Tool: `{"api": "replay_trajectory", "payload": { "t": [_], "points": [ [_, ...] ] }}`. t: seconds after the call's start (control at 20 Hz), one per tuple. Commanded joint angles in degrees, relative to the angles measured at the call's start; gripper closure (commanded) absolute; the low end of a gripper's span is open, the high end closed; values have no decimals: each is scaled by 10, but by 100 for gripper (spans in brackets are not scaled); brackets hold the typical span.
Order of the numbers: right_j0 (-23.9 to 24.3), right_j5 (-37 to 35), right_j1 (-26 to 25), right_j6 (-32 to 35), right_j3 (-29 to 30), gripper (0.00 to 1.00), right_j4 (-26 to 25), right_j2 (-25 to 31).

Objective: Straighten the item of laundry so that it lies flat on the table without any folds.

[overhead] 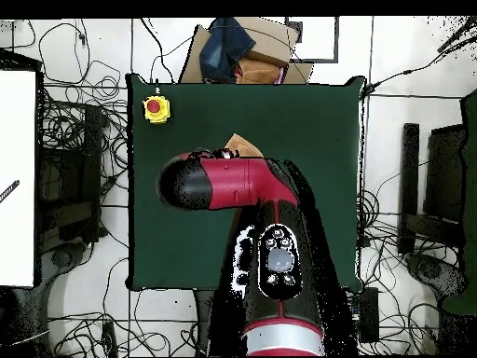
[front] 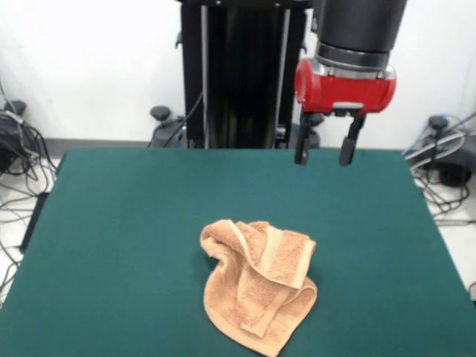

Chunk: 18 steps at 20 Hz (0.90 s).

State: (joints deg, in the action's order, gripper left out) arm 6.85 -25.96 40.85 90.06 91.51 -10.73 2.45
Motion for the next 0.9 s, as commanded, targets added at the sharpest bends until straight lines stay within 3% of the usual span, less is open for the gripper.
{"api": "replay_trajectory", "payload": {
  "t": [0.05, 0.4, 0.6, 0.9],
  "points": [
    [18, -18, -48, 79, -31, 0, 10, 5],
    [34, 37, -83, 83, -25, 0, -7, 1],
    [57, 1, -105, 47, -43, 0, -9, 17],
    [61, 0, -110, 40, -51, 0, -21, 12]
  ]
}}
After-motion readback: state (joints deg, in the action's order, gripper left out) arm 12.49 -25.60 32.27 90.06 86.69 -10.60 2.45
